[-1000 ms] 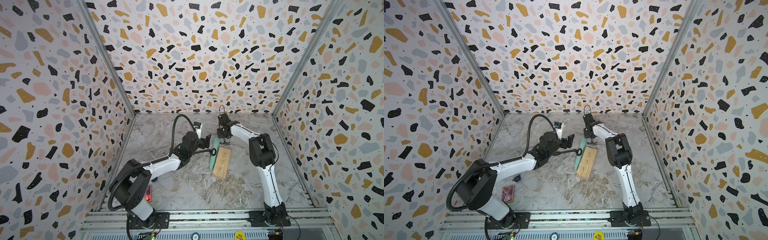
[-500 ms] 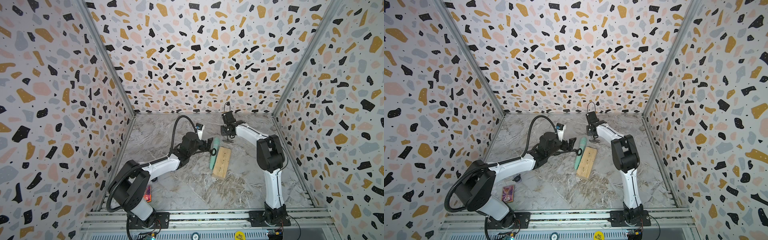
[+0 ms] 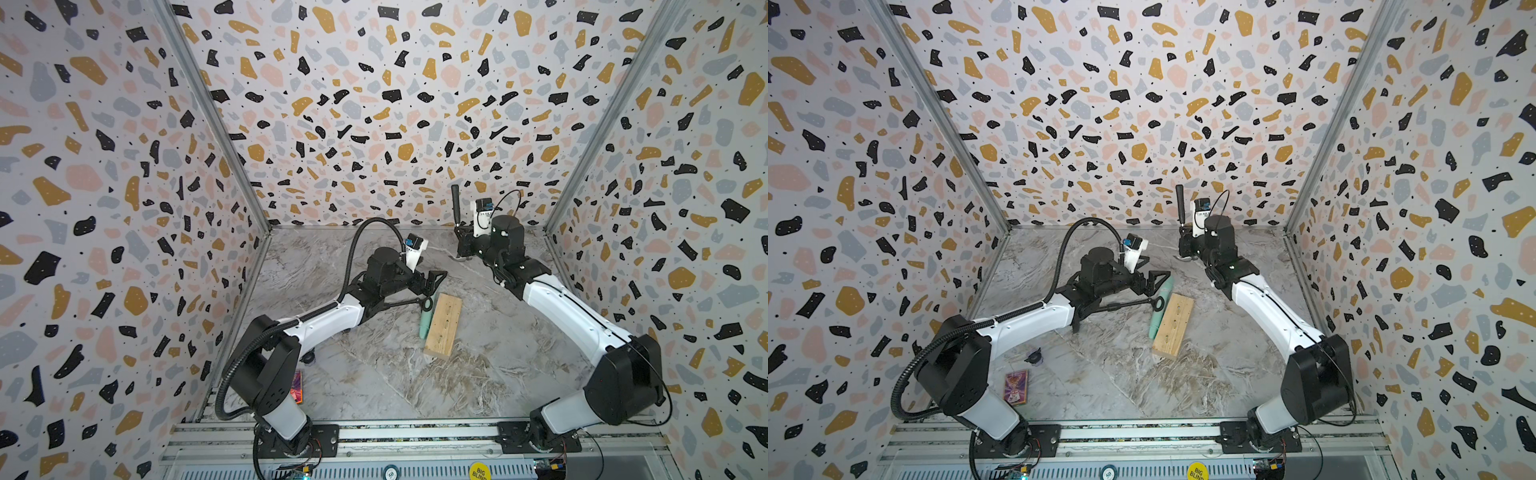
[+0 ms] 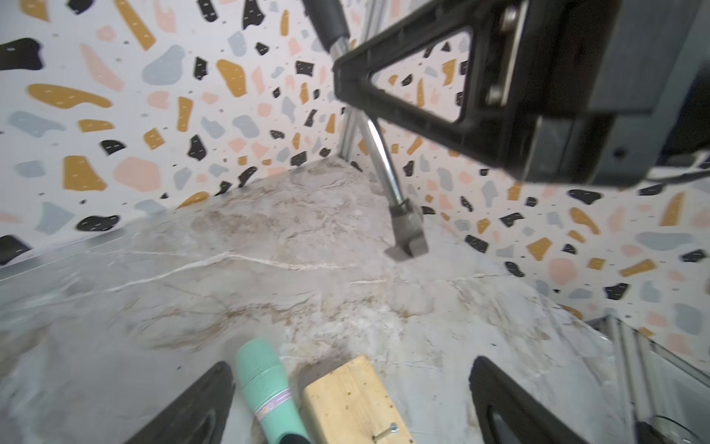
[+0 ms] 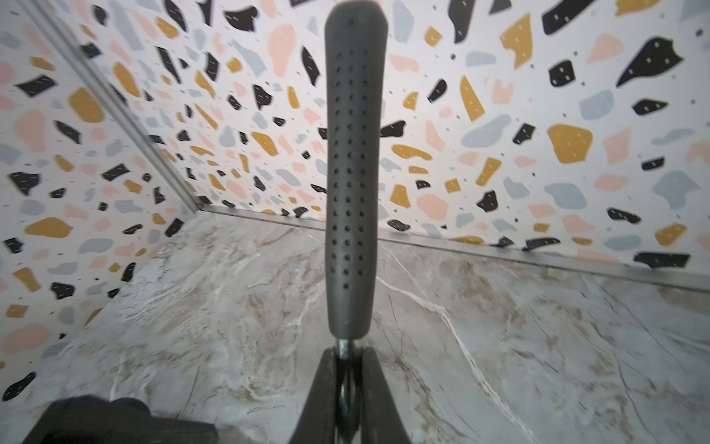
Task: Use a claw hammer to pull out a nail
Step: Pick up the hammer at the center of the board.
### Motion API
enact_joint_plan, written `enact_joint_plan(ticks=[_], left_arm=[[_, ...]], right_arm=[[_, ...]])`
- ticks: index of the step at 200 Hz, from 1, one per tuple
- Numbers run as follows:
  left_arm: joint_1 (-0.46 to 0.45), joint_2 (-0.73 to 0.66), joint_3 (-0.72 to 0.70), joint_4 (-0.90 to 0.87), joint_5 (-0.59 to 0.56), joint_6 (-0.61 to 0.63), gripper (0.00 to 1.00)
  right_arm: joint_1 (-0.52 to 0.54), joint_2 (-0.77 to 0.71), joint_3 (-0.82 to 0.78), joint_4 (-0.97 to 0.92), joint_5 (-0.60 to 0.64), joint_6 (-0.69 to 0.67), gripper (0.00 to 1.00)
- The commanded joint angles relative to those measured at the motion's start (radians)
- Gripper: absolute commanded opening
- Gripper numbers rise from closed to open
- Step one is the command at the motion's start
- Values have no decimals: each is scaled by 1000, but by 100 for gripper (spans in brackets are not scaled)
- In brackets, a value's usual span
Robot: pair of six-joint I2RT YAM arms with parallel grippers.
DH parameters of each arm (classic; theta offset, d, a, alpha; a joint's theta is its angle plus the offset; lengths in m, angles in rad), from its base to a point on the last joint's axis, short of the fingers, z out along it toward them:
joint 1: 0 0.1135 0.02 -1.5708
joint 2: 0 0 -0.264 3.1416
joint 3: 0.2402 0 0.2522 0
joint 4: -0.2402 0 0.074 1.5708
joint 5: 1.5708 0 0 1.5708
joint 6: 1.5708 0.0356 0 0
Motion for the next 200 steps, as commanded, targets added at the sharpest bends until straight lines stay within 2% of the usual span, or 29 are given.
enact_joint_plan(ticks=[1, 40, 80, 127, 150, 200], left_arm=[[15, -22, 36, 36, 191, -15, 97], [38, -58, 37, 44, 299, -20, 96], [136, -88, 54, 125, 371, -110, 94], [204, -46, 228, 137, 440, -192, 94], [204, -9, 280, 229, 484, -279, 92], [204, 52, 352, 292, 502, -359, 78]], right_arm=[[-2, -82, -56, 145, -123, -66, 0], [-27, -136, -138, 251, -347, -90, 0], [-80, -144, -126, 233, -567, -97, 0], [-91, -122, -103, 222, -814, -84, 0], [-91, -102, -91, 231, -899, -65, 0], [-81, -97, -87, 258, -991, -35, 0]])
